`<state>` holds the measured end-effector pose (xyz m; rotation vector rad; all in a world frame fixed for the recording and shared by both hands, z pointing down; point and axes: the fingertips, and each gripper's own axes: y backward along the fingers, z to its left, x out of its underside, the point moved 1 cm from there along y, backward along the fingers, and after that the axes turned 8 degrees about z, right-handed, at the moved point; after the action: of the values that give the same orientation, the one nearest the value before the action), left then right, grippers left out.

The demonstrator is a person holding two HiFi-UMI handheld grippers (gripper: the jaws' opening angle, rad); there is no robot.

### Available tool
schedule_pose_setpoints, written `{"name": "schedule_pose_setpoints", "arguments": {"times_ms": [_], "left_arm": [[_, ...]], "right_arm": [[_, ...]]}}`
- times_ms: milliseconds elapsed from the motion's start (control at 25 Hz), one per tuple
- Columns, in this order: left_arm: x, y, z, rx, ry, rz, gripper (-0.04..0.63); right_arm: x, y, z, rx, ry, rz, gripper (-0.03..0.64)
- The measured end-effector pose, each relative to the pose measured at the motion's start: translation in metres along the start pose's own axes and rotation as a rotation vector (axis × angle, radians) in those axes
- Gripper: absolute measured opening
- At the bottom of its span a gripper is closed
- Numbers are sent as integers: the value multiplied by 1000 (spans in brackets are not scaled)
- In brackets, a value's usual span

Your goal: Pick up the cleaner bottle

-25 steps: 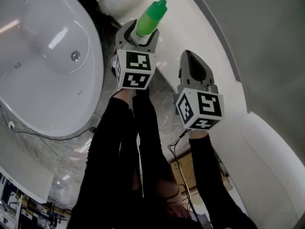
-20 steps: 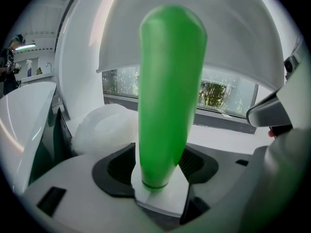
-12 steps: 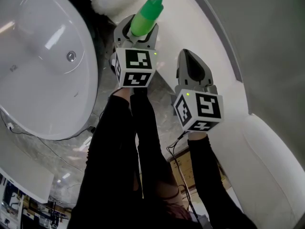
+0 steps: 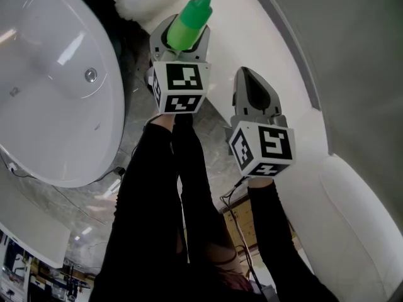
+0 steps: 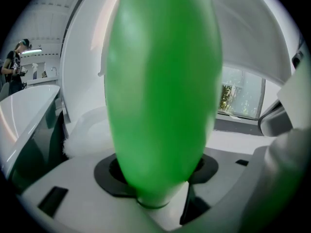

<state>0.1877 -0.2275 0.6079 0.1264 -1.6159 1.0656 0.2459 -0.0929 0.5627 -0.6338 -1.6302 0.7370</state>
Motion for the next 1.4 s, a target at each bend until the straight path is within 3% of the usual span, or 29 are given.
{"name": "schedule_pose_setpoints", "arguments": {"times_ms": [560, 1400], "left_arm": [[-2, -1, 1, -38, -28, -36, 216], [-19, 17, -4, -14, -75, -103, 198]], "right_arm": [[7, -3, 6, -8, 8, 16, 2], [2, 1, 5, 7, 42, 6, 2]]}}
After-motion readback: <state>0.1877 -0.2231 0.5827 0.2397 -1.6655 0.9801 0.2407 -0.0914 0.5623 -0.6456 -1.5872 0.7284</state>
